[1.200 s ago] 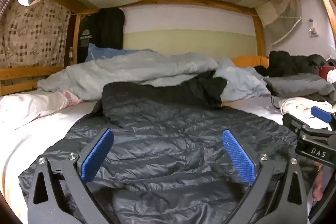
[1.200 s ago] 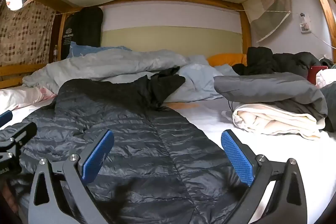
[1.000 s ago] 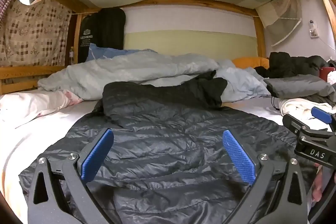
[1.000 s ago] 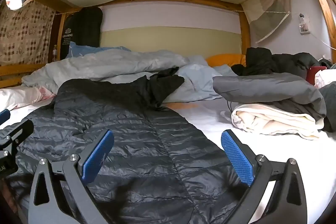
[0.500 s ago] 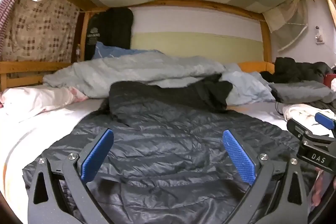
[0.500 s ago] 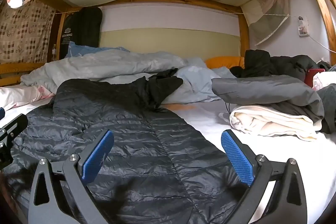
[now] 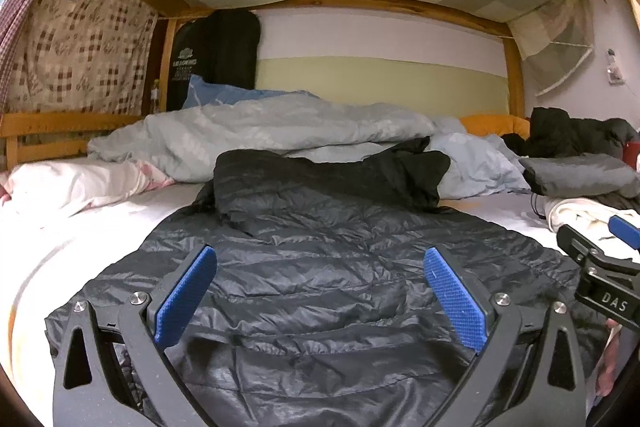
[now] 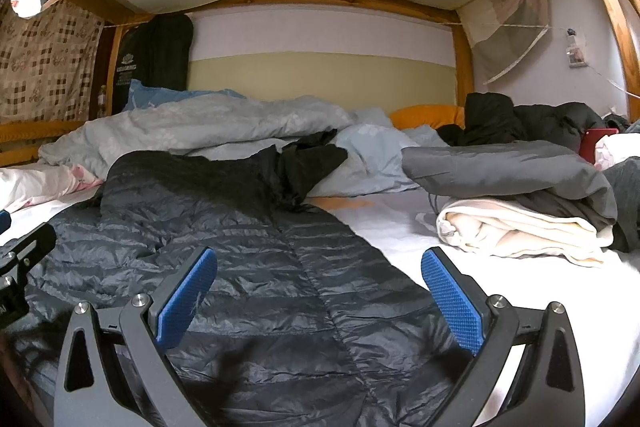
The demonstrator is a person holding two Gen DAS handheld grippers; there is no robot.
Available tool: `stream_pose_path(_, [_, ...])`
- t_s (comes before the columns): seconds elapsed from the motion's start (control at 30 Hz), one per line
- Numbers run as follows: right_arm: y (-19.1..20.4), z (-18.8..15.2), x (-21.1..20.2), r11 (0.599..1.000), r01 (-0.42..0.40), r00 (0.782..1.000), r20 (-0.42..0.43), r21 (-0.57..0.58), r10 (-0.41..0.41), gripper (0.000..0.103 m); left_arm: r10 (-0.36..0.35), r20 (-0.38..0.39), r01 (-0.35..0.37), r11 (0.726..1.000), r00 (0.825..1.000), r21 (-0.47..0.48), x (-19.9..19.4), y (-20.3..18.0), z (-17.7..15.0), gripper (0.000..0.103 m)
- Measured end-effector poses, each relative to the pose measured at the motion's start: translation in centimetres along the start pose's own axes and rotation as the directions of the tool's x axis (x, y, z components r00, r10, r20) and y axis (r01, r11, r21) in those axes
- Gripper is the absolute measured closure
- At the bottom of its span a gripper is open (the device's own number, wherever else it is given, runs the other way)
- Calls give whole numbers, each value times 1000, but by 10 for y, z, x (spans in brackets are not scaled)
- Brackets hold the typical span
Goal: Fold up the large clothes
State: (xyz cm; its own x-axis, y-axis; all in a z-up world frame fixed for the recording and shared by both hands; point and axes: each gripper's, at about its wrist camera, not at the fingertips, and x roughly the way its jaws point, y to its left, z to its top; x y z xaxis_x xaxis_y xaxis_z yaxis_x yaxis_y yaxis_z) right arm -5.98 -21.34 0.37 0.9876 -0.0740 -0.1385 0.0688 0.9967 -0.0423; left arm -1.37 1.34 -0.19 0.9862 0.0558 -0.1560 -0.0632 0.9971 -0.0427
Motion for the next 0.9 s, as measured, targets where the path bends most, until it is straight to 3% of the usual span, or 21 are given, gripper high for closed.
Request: stream_pose_path(0.9, [4, -3, 5, 1000, -4, 1000, -13, -10, 4, 0, 4, -15, -4, 1000, 1000, 5, 2, -1, 0, 0])
